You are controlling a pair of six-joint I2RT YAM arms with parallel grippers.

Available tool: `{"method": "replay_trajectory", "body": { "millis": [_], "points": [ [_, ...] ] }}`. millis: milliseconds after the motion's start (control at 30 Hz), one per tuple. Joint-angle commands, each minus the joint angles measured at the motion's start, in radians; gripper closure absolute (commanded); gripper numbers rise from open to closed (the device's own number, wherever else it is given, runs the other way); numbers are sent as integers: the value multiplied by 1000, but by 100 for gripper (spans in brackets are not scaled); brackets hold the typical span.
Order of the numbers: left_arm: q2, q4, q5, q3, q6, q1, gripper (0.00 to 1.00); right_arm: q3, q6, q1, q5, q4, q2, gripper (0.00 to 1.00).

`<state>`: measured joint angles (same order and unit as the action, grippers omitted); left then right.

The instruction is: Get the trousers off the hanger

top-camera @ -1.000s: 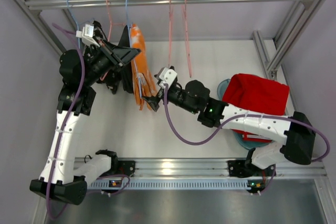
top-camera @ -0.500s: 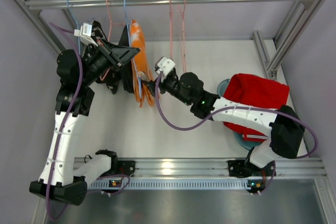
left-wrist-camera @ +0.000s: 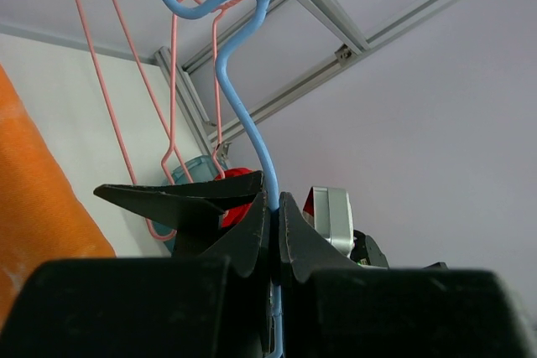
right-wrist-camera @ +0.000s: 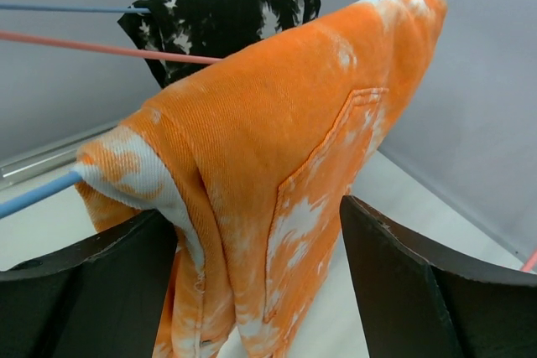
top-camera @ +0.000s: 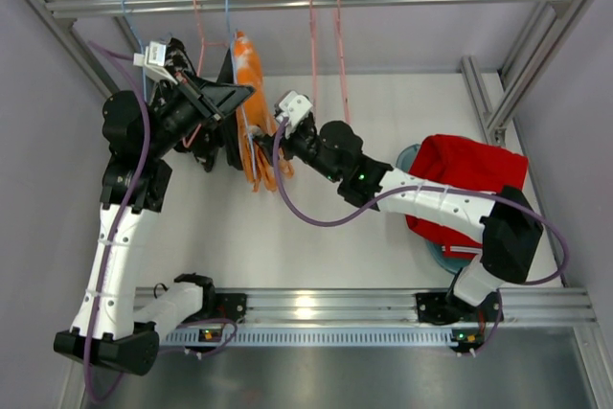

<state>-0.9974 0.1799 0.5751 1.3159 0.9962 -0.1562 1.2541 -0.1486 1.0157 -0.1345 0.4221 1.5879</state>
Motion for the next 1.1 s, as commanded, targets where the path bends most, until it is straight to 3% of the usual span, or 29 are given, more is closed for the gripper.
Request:
{"method": "replay_trajectory", "body": {
  "millis": [0, 367, 600, 800, 867, 900, 967, 1000, 1067],
  "points": [
    [40, -184, 19, 52, -5, 3, 100, 94, 0, -20, -14, 52, 23, 23],
    [33, -184, 22, 48, -8, 3, 100, 85, 26, -16, 44, 30, 11, 5],
    [29, -184, 20, 40, -19, 3, 100, 59, 30, -14, 93, 47, 7, 1],
    [20, -189, 25, 42, -10, 3, 100, 67, 26, -14, 46, 35, 27, 1],
    [20, -189, 29, 43, -8, 3, 100, 65, 20, -22, 4, 35, 29, 13],
    [20, -189, 32, 42, -10, 3, 100, 65, 21, -26, -11, 37, 29, 29],
    [23, -189, 35, 37, -10, 3, 100, 71, 30, -38, -37, 35, 27, 45],
    [25, -188, 40, 29, -8, 3, 100, 74, 35, -51, -53, 34, 27, 59],
    [31, -189, 43, 20, -7, 3, 100, 93, 41, -66, -66, 21, 26, 71]
  ]
}}
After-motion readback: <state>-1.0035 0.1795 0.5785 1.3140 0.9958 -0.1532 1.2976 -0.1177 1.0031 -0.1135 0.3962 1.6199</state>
